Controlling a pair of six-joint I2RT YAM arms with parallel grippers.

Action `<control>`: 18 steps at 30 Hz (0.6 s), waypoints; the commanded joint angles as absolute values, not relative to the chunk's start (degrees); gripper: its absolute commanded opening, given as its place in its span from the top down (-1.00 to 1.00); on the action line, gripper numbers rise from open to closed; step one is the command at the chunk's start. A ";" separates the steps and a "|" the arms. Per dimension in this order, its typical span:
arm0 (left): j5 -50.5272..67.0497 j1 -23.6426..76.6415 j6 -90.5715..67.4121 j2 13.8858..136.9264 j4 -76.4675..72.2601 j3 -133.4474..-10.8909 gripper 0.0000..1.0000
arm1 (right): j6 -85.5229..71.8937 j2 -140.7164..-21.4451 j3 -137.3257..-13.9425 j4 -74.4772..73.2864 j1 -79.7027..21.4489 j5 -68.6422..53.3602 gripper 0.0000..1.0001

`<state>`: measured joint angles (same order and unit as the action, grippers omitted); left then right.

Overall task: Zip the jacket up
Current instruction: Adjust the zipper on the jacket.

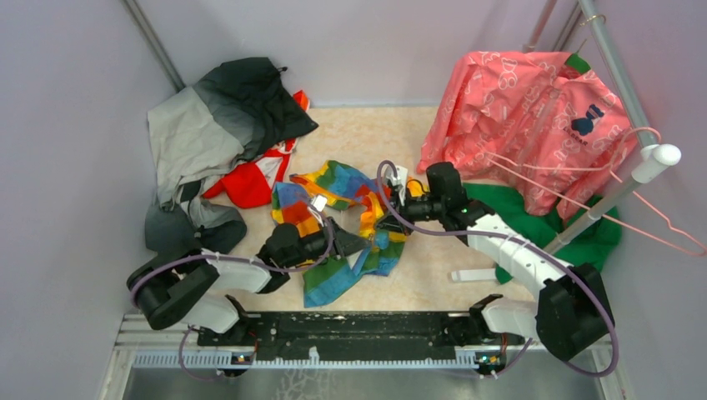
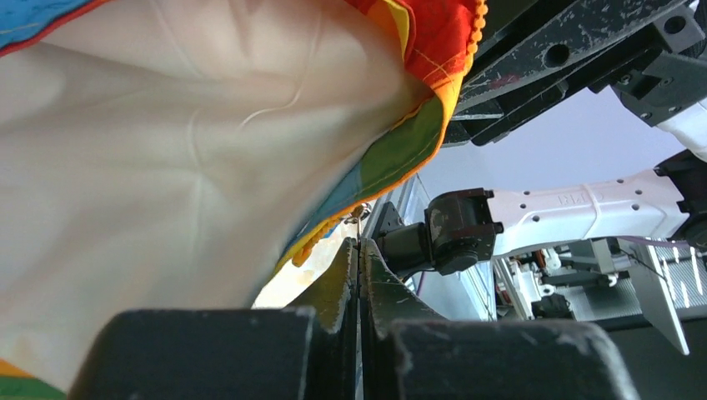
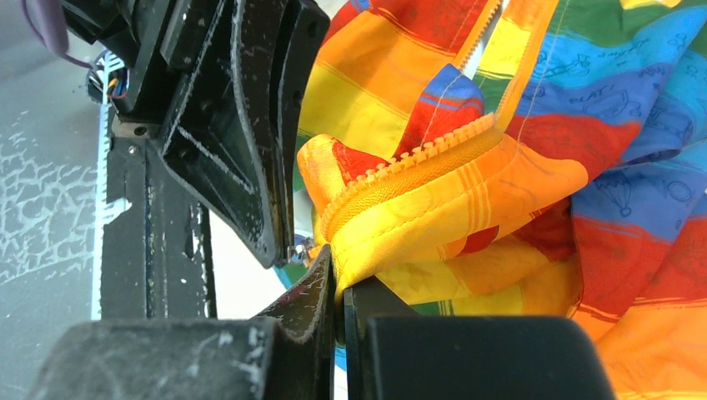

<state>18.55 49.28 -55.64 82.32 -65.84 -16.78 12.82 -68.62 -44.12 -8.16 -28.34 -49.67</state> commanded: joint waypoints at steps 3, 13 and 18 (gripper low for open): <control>13.31 48.80 -55.59 75.29 -55.00 -14.24 1.00 | 12.74 -66.07 -44.25 -3.83 -27.77 -46.97 1.00; 17.34 48.60 -53.21 74.11 -42.68 -18.74 1.00 | 14.55 -65.70 -44.38 -4.92 -27.77 -46.20 1.00; 21.69 48.60 -53.40 75.38 -40.77 -20.12 1.00 | 15.80 -65.65 -44.69 -5.95 -27.77 -47.89 1.00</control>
<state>16.97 48.84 -54.52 74.32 -45.50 -18.70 13.65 -68.12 -43.75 -7.49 -28.21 -47.35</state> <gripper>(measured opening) 0.005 0.014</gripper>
